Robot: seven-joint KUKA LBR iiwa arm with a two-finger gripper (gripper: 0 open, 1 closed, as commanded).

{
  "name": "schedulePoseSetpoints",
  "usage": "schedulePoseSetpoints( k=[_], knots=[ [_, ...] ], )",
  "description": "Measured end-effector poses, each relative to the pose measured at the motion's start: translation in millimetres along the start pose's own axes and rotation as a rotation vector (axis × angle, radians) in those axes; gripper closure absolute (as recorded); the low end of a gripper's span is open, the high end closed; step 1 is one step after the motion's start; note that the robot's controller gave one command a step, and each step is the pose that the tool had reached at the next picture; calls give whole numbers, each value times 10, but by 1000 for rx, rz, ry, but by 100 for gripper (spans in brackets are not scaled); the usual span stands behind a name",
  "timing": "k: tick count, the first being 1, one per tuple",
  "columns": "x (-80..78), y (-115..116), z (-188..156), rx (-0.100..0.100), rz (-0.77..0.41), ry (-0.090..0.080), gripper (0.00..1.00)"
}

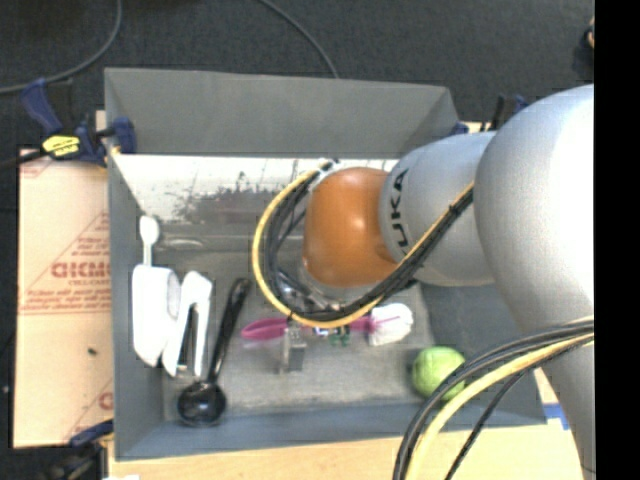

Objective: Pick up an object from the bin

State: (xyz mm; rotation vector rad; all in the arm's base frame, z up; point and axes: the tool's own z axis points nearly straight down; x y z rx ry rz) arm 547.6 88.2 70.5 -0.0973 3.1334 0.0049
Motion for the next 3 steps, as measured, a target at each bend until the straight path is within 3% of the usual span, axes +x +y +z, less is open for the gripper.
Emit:
schedulePoseSetpoints(
  k=[1, 2, 3],
  knots=[
    [-79, -346, -2, 2, -463, 6, 0],
    [-305, -695, -6, 0, -327, -5, 0],
    [-210, -1325, -9, 3, -290, 5, 100]
  ],
)
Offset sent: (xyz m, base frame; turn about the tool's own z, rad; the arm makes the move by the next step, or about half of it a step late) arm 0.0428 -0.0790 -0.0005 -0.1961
